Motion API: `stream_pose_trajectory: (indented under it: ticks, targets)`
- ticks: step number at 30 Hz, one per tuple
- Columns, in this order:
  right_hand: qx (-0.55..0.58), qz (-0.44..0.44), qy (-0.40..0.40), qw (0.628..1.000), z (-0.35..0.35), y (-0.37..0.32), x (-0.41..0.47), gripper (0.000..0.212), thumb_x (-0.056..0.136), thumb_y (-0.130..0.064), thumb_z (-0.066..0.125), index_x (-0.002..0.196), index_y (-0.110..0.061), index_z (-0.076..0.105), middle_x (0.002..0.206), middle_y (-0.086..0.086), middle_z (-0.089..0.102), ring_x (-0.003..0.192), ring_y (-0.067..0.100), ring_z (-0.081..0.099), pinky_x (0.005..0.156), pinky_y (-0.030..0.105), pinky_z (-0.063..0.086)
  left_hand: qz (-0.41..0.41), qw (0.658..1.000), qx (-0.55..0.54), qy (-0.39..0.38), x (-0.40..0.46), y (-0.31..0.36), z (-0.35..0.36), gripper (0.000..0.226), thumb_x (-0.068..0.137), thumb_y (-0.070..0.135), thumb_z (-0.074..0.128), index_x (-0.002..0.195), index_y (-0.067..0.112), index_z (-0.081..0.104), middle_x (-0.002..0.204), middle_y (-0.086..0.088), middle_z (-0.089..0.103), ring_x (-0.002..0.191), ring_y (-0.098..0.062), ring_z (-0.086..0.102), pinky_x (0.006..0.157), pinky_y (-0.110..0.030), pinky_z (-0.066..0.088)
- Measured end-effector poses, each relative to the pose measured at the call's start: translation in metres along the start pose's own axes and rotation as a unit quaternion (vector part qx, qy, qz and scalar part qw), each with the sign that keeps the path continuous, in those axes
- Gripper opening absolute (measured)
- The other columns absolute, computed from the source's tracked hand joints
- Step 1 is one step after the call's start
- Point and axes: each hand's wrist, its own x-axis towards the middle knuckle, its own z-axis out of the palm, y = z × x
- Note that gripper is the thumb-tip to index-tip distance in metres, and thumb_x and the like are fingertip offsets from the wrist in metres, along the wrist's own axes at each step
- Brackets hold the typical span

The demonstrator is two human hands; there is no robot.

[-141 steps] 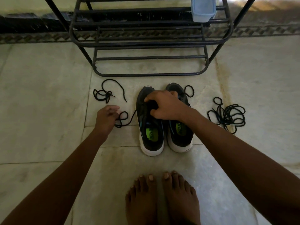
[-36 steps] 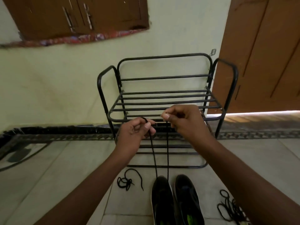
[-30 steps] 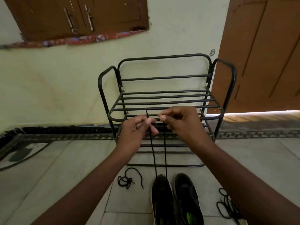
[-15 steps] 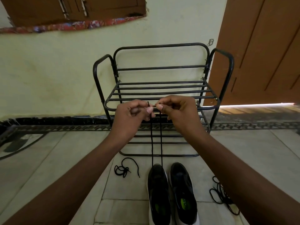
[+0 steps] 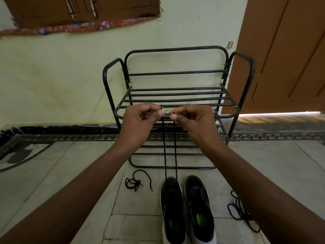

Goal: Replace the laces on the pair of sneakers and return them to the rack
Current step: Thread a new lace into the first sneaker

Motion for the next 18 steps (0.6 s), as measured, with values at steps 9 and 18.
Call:
stream_pose_trajectory:
  ticks: [9,18]
  targets:
    - [-0.001,0.011,-0.011,1.0,0.0011,0.0017,0.0003,0.006,0.087,-0.007,0.078,0.092,-0.009,0.079,0.084,0.002,0.077,0.082,0.016,0.073,0.078,0.028,0.061,0.002,1.0,0.016,-0.002,0.0028,0.0025,0.0005,0.009,0.094,0.023,0.074,0.098,0.018,0.08,0.092,0.009,0.077,0.091,-0.012,0.072,0.088,-0.041,0.059]
    - [-0.014,0.024,-0.007,1.0,0.0018,0.0045,-0.0001,0.006,0.086,-0.01,0.079,0.091,-0.012,0.077,0.082,0.002,0.076,0.081,0.017,0.073,0.079,0.031,0.062,0.013,0.999,0.038,0.011,0.008,0.0029,-0.0004,0.01,0.093,0.025,0.076,0.098,0.018,0.08,0.09,0.01,0.077,0.089,-0.007,0.071,0.08,-0.025,0.057]
